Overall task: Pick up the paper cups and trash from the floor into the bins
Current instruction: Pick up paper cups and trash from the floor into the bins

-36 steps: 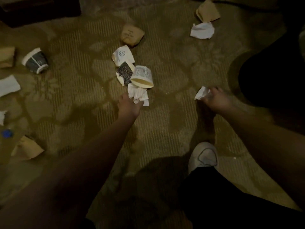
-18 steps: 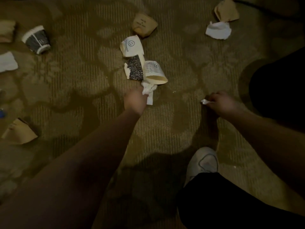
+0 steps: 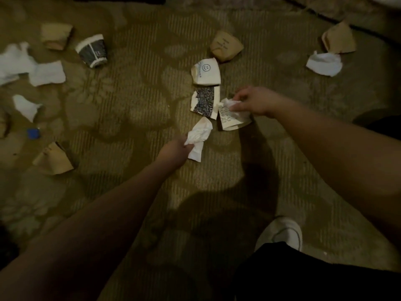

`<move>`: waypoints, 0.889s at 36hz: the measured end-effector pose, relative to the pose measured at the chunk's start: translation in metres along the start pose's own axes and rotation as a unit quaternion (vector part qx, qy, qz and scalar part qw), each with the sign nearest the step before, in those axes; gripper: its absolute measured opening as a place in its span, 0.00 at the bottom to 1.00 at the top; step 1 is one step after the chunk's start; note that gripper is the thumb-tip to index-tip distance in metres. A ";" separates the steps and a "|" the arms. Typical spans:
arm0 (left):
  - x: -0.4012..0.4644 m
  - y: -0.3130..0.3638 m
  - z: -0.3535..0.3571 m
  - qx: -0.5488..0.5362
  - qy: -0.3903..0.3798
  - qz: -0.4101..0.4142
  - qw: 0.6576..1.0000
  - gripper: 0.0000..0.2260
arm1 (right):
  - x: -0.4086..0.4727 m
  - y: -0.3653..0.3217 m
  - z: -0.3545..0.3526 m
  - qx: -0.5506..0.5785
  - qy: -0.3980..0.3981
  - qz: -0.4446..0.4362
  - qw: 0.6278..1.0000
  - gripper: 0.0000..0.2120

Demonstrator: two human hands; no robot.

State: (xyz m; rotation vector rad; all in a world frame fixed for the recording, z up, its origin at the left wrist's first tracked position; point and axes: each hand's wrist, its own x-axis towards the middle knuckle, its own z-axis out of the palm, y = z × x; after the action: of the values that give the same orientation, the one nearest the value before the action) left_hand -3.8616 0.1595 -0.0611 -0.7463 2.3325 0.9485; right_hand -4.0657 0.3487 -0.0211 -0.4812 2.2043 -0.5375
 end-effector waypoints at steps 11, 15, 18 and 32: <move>0.001 0.013 -0.024 -0.066 0.024 0.037 0.997 0.12 | 0.030 0.006 0.051 -0.007 0.054 0.057 0.997 0.19; 0.018 0.034 -0.035 -0.070 0.037 0.034 0.996 0.12 | 0.028 0.006 0.053 0.086 0.068 0.084 0.990 0.39; 0.031 0.047 -0.039 -0.056 0.043 0.035 0.997 0.13 | 0.027 0.015 0.044 0.123 0.041 0.111 0.985 0.41; 0.044 0.095 -0.053 0.004 0.043 -0.012 0.999 0.18 | 0.006 0.022 0.000 0.173 0.019 0.148 0.974 0.36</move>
State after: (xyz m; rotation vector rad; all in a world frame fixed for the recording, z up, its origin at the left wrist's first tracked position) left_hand -3.9685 0.1647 -0.0118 -0.8260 2.3940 0.9117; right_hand -4.0727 0.3639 -0.0360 0.0415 2.1076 -0.7519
